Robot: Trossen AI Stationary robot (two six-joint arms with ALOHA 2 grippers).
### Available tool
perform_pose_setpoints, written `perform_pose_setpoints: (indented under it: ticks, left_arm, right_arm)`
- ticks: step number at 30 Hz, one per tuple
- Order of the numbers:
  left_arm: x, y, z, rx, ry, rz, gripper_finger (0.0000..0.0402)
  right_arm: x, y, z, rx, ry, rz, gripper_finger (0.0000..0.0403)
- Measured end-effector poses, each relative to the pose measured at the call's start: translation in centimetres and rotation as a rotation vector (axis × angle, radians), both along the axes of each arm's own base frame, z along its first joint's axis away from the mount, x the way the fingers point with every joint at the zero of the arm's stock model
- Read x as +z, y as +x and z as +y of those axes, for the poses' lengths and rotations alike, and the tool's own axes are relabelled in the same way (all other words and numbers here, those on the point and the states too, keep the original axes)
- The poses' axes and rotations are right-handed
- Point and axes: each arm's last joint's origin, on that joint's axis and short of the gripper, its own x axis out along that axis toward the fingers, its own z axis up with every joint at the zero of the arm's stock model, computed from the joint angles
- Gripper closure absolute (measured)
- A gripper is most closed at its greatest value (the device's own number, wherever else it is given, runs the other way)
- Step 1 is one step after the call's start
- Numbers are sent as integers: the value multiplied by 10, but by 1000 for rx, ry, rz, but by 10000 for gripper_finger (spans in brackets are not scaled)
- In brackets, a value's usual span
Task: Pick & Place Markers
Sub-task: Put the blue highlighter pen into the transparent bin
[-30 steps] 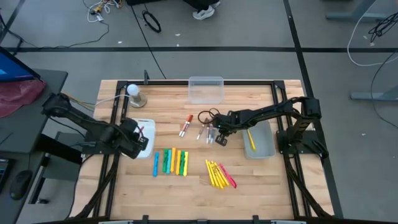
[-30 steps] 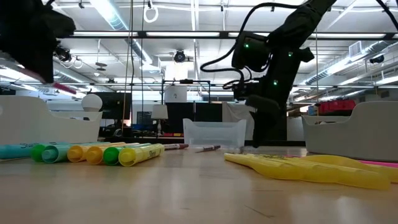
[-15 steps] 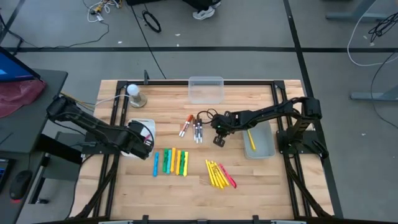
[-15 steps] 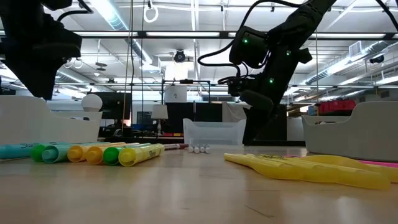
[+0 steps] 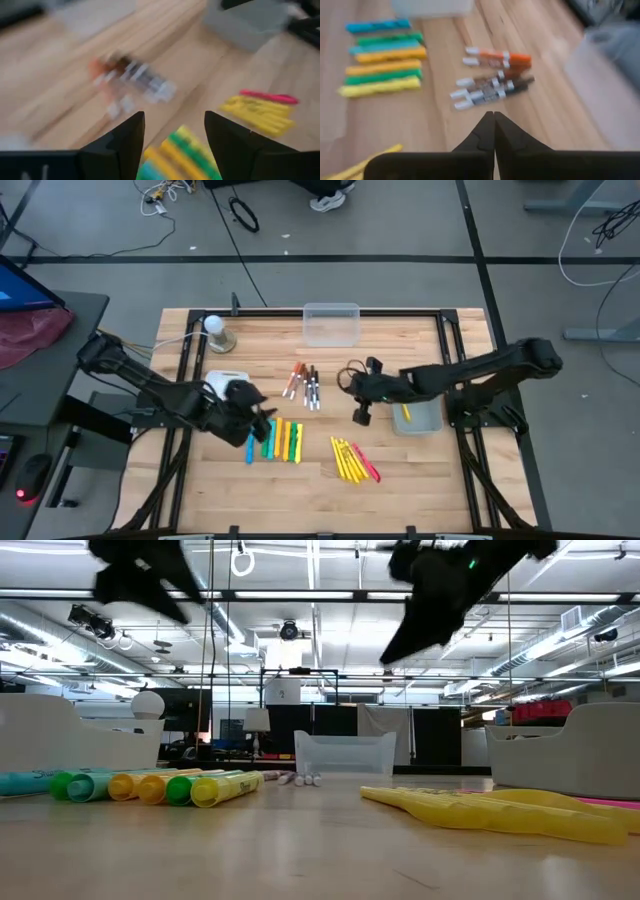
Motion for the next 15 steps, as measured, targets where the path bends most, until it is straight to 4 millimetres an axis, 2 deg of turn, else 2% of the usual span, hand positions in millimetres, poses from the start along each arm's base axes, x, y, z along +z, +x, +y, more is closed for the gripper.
perform_pose_setpoints:
  ticks: [3,6,10,15]
  left_arm:
    - [-8,16,-10,-53,98,-21,201]
    - [-25,31,-17,-80,117,15,211]
    - [-41,47,-34,-181,-14,100,227]
    - [-45,59,-68,-264,-221,235,253]
  right_arm:
    - [11,-7,17,64,-67,-41,399]
    - [14,-9,32,114,-101,-69,399]
    - [10,-9,46,175,-121,-62,399]
    - [2,-9,49,218,-160,-83,399]
